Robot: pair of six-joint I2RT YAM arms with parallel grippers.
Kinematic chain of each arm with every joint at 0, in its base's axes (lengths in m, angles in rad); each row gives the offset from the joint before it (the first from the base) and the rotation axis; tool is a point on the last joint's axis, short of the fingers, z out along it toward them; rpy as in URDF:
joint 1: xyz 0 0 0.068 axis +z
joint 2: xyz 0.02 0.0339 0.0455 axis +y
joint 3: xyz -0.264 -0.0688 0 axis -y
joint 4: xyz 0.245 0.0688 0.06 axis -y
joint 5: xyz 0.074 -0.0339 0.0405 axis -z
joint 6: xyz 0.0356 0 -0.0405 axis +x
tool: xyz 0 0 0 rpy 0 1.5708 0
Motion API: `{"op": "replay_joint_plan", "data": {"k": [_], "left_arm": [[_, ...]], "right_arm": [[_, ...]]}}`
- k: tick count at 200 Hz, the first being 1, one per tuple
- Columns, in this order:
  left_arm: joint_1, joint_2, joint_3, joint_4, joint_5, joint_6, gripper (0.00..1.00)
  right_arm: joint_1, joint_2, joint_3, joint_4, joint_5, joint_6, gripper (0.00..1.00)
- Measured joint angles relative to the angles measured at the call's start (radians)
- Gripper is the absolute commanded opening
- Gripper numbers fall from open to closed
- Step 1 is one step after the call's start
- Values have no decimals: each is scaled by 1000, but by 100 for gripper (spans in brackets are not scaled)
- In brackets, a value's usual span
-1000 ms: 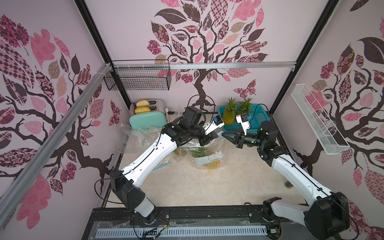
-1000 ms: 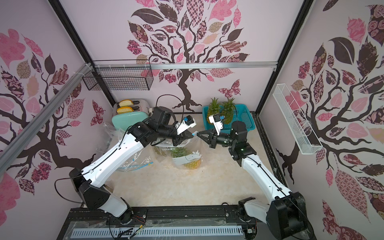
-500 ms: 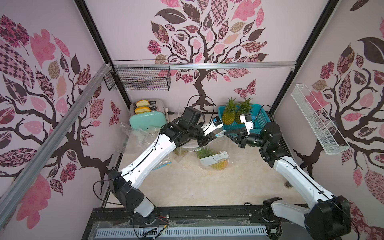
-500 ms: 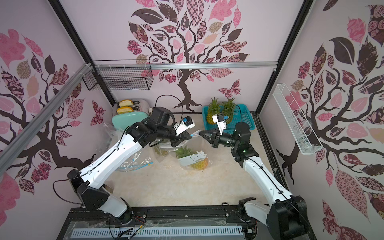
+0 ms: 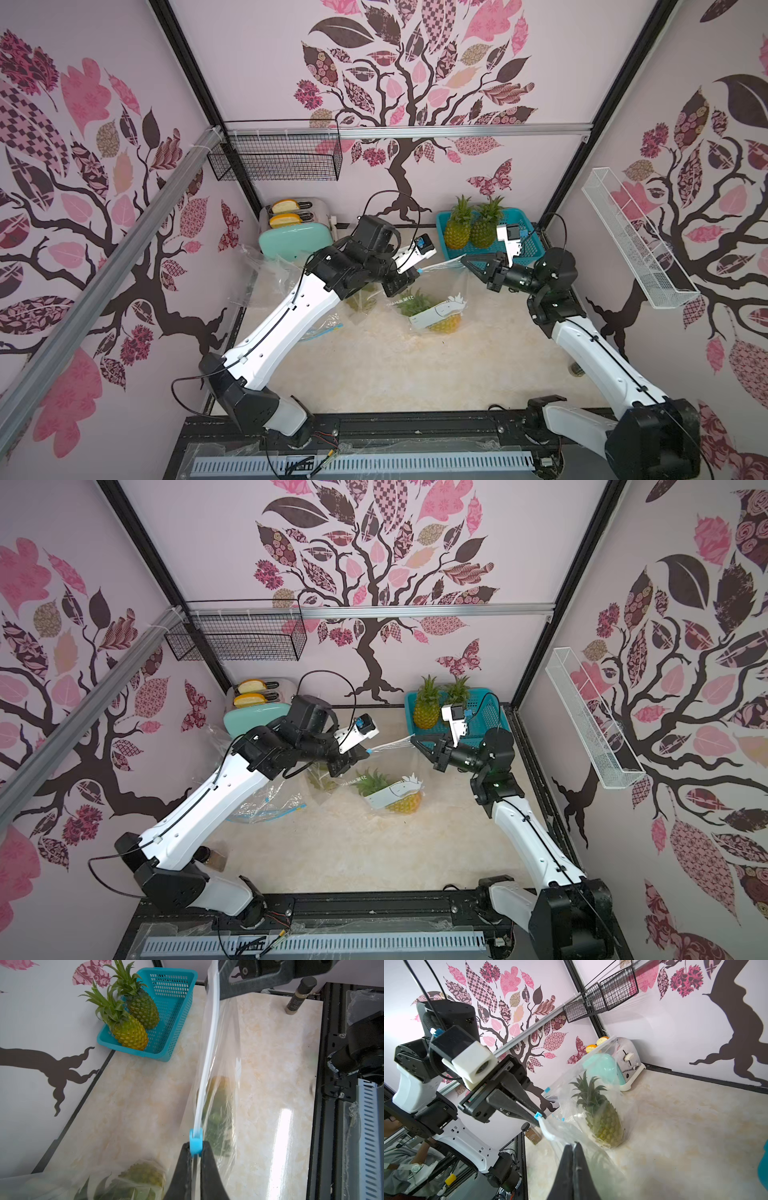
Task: Open the zip-top bag and take out the pineapple
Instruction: Unzip the zipper on the zipper food storage bag.
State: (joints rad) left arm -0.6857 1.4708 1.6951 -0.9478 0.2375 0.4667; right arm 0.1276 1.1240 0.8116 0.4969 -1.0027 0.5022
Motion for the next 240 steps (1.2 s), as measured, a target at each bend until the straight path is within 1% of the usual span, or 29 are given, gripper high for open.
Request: {"op": "replay_joint_plan", "data": {"k": [33,65,126,180,240], "left_arm": [[0,-70,-34,-33,-59,-24,0],[0,-121,-84,-76,-120,-53,0],[7,-214,-171,-124,-207,-104,0],[12,-242,-179,-149,-247,-124,0],[12,-251,-185,-129,-246,-132,0]], "right_arm": [[-7,0,-3,18,-7,15,0],[-41,6,-6,47,-13,23,0],[-107,72,-37,85,-24,34,0],[-114,92,-37,119,-25,34,0],[-120,93,-37,119,-39,34,0]]}}
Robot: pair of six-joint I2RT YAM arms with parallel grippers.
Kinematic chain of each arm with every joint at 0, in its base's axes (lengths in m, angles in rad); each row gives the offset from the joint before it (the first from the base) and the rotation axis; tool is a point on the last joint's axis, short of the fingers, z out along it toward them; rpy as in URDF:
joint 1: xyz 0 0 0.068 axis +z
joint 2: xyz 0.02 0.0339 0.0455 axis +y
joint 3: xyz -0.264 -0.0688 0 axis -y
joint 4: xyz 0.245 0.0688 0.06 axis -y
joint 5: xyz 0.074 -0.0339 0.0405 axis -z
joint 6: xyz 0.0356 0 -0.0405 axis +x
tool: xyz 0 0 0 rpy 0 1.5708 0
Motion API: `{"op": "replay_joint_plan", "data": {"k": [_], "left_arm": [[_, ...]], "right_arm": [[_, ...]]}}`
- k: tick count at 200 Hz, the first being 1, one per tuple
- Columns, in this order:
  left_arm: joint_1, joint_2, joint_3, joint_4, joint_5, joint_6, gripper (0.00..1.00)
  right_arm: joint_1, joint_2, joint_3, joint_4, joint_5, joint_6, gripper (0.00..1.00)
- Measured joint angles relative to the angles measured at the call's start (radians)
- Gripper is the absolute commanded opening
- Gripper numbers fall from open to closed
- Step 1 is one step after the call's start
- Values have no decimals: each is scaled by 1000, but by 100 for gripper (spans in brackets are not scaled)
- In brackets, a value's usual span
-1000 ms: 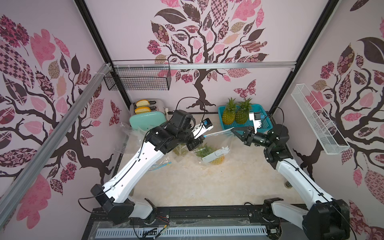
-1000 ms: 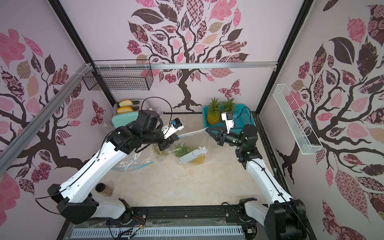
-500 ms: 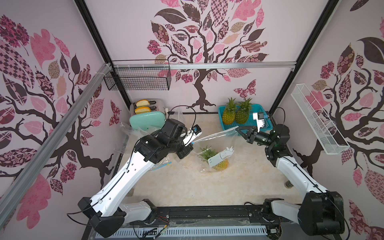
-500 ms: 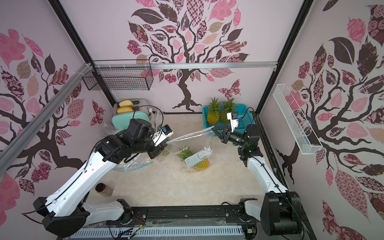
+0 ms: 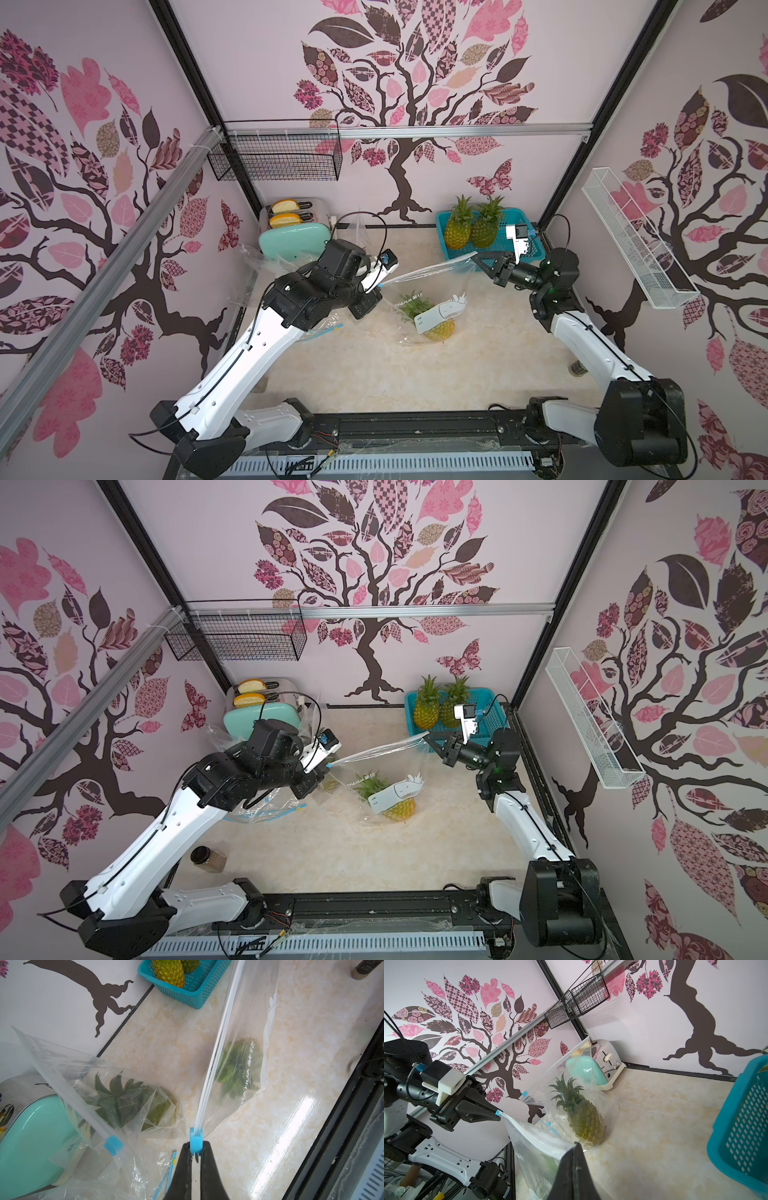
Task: Open the zip-top bag and take out the pineapple
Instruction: Unzip the zipper on the zipper food storage bag.
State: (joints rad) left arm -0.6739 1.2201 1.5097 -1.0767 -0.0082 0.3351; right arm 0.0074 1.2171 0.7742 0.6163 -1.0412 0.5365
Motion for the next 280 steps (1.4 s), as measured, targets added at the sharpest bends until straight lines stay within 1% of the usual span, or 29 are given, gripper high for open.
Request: {"op": "replay_joint_plan", "data": {"k": [23,49,74,95,156,191,201,218,237,260,280], "left_arm": [[2,-19,-36,58,44,-19,0],[7,-30,-81,131,126,-51,0],[10,-22,-112,200,201,-83,0],[14,-6,-128,262,259,-111,0],[14,71,-169,468,412,-204,0],[0,118,-169,540,463,-235,0],[-9,126,-169,554,470,-239,0],[-20,136,-169,573,482,-243,0],[-26,145,-169,580,485,-249,0],[-27,147,-169,585,481,-251,0],[-27,147,-169,584,475,-249,9]], "right_arm": [[-14,-16,0,-31,8,-10,0],[-39,-71,5,-132,46,-63,0],[-55,-109,24,-249,112,-137,0],[-61,-110,32,-308,171,-179,0],[-69,-87,32,-412,340,-229,0],[-73,-101,38,-472,417,-249,0],[-74,-113,43,-489,437,-250,6],[-75,-140,61,-525,460,-249,23],[-75,-164,89,-551,465,-250,39],[-76,-179,127,-582,448,-234,49],[-75,-186,156,-623,435,-207,53]]}}
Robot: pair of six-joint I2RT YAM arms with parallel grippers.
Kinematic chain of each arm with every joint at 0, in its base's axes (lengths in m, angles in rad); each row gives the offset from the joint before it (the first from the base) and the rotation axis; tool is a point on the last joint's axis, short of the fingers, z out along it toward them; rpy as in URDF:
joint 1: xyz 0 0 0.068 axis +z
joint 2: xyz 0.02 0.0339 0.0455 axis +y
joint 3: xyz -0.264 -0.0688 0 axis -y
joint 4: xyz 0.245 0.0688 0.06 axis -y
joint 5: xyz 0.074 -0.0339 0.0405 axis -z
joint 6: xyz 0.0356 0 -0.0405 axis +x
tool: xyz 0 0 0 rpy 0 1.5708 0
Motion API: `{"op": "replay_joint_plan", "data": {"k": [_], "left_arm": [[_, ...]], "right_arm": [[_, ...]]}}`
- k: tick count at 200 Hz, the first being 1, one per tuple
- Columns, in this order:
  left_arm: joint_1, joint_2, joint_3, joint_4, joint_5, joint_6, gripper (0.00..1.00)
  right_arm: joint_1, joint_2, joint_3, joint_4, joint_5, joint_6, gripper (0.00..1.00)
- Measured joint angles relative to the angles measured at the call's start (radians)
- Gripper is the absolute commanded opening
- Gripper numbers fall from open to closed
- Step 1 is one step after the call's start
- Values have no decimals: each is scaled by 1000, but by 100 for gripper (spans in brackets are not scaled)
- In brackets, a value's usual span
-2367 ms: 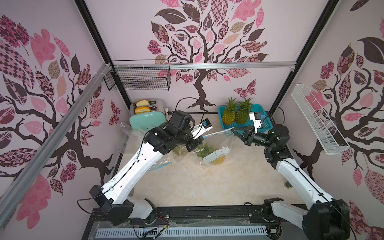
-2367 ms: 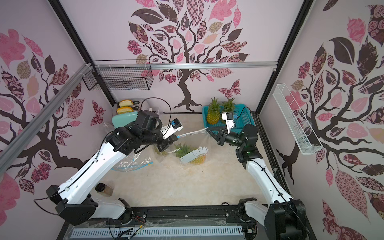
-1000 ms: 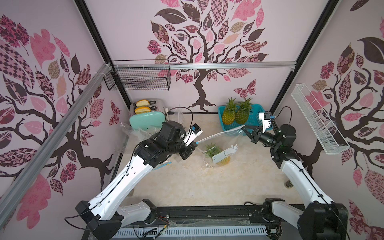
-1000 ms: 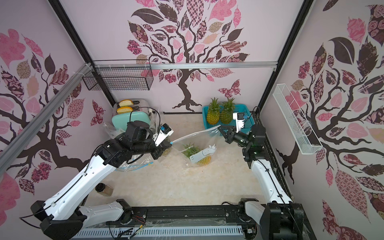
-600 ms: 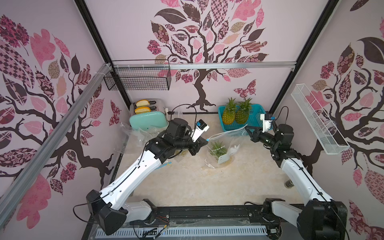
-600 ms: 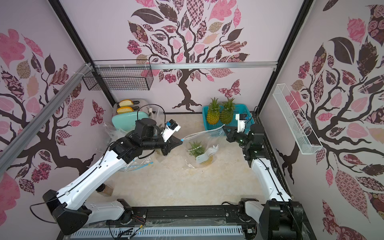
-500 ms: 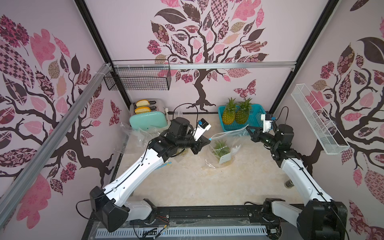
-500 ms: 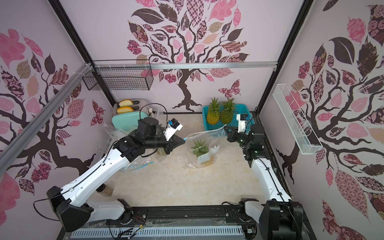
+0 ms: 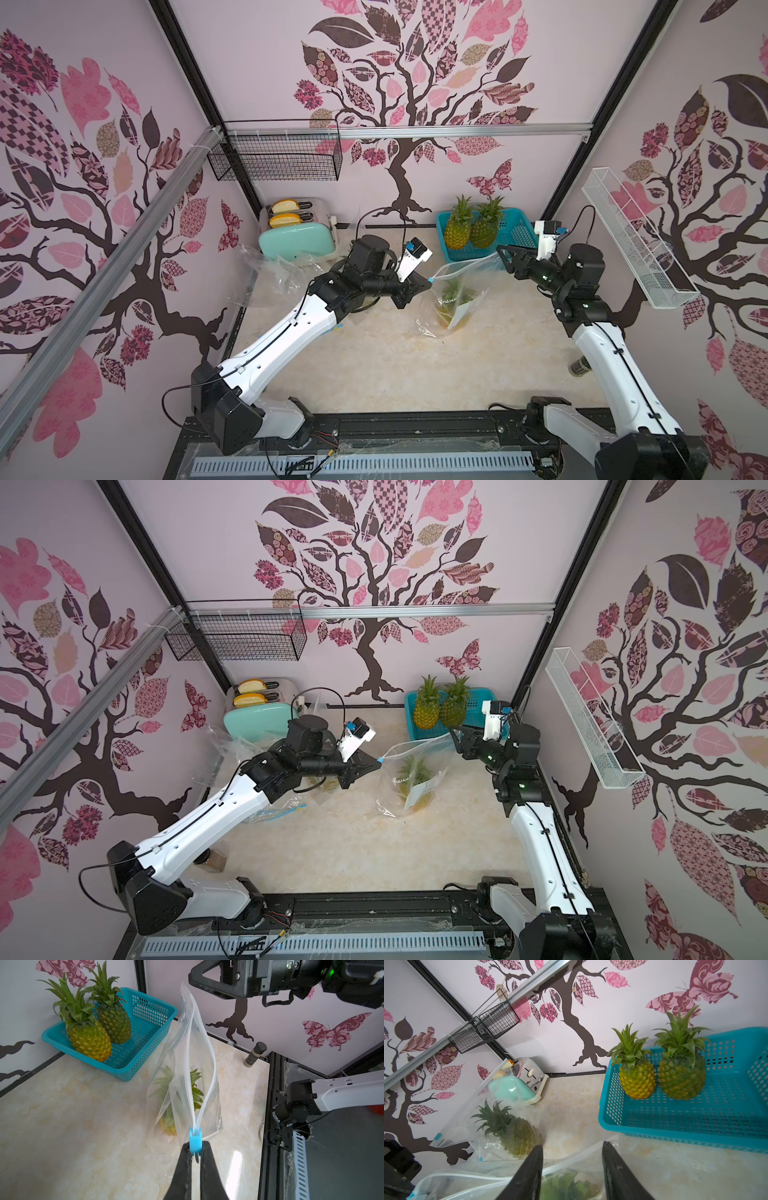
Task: Open the zip-top bag and take out the pineapple
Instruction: Unzip the zipper on the zipper food storage bag, then open the zipper of the food storage bag at the center of the board.
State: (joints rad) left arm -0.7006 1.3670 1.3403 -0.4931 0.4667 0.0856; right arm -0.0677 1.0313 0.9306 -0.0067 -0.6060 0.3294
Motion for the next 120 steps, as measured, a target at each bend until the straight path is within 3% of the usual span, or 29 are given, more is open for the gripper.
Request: {"op": "replay_joint_plan", "data": {"k": [58,92,120], "left_arm": [[0,5,56,-91,-36,52,43],[0,10,146,-153,-36,89,49],[0,37,242,-199,-28,121,52]], "right_arm": [[9,-11,109,-204,-11,138,56],[46,-33,187,-354,16,185,57],[139,-39,253,-441,51,221,57]]}}
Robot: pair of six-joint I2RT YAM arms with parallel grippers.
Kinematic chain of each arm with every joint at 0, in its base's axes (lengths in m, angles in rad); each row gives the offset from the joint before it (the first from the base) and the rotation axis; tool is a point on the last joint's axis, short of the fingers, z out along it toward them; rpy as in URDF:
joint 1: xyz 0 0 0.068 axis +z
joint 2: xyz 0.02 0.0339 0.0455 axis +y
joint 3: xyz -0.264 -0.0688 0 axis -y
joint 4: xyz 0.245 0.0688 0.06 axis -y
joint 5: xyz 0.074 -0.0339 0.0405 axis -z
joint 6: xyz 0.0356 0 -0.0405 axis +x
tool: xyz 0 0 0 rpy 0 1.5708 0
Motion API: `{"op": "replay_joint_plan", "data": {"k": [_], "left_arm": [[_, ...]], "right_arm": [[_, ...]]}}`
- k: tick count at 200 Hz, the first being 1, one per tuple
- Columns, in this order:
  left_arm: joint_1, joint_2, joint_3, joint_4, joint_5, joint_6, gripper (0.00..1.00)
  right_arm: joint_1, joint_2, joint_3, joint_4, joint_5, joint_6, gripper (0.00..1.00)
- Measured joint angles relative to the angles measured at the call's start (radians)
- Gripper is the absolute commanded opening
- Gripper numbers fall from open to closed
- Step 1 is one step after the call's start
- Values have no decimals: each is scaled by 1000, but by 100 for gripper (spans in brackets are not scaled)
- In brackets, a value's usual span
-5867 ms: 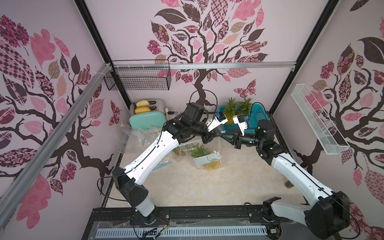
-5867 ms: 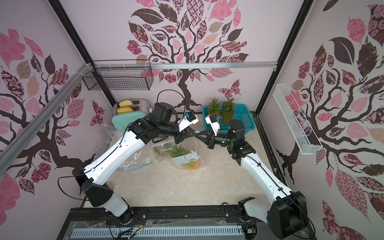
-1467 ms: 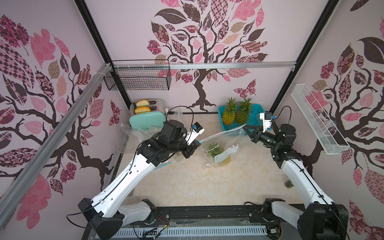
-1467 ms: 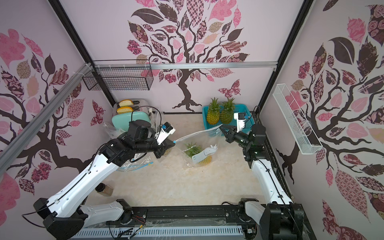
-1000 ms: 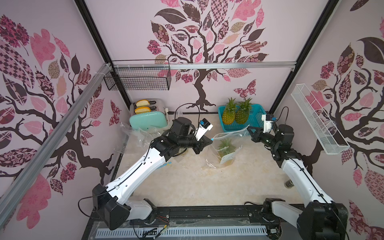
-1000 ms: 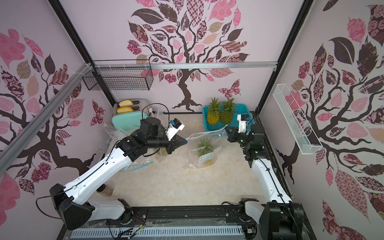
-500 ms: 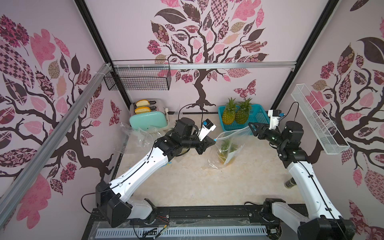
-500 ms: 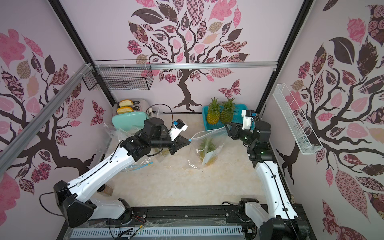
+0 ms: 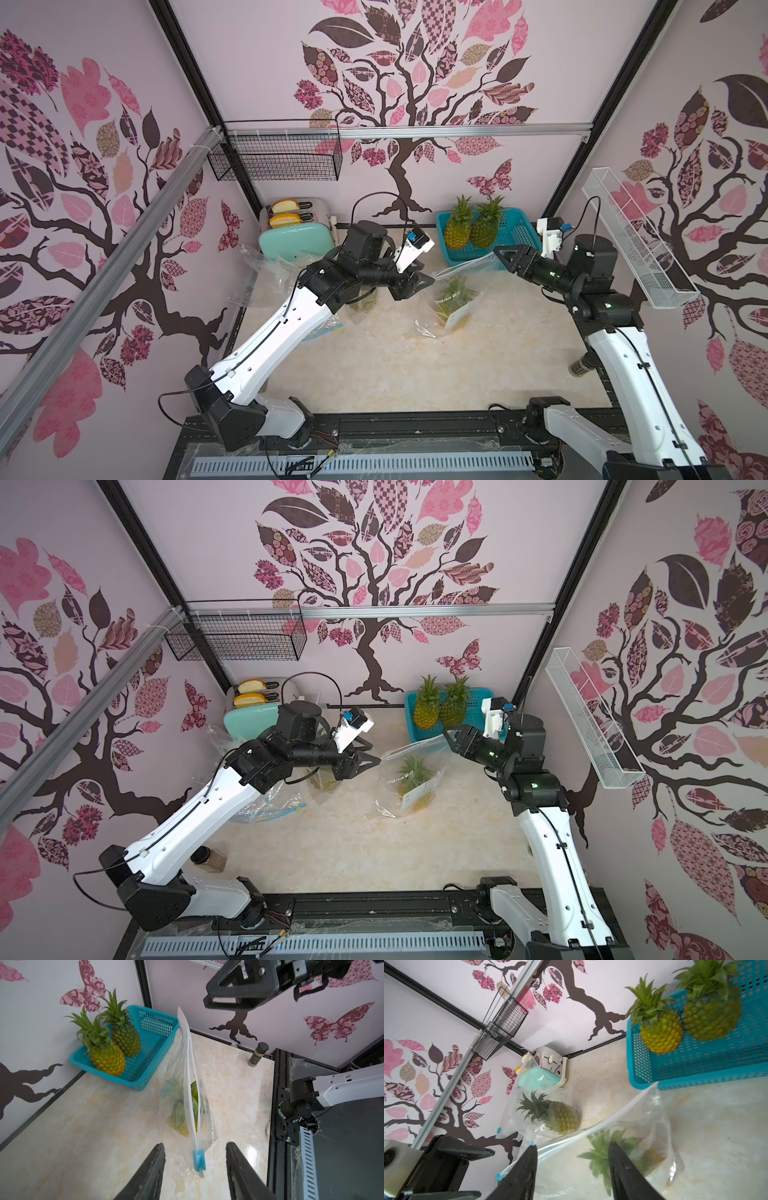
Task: Open the zip-top bag and take out the pineapple
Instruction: Open the zipper of the food storage bag at the center of the board.
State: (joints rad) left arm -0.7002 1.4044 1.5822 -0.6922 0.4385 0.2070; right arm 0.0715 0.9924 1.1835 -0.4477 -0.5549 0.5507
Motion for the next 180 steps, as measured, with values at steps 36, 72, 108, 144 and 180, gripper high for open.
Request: {"op": "replay_joint_plan", "data": {"k": [36,72,108,144,180], "left_arm": [[11,111,187,-89,29,46,52],[26,276,354,-196,42,82,51],[19,348,380,-251,36,92,51],[0,359,407,-272,30,100,51],[-10,366,444,-271,18,105,51]], "right_arm": [[65,0,8,-78,41,26,57],[65,-14,-13,-114,77,31,57],[65,-34,-71,-117,88,37,57],[65,-35,-109,-117,90,38,57],[65,-42,-110,-113,90,38,57]]}}
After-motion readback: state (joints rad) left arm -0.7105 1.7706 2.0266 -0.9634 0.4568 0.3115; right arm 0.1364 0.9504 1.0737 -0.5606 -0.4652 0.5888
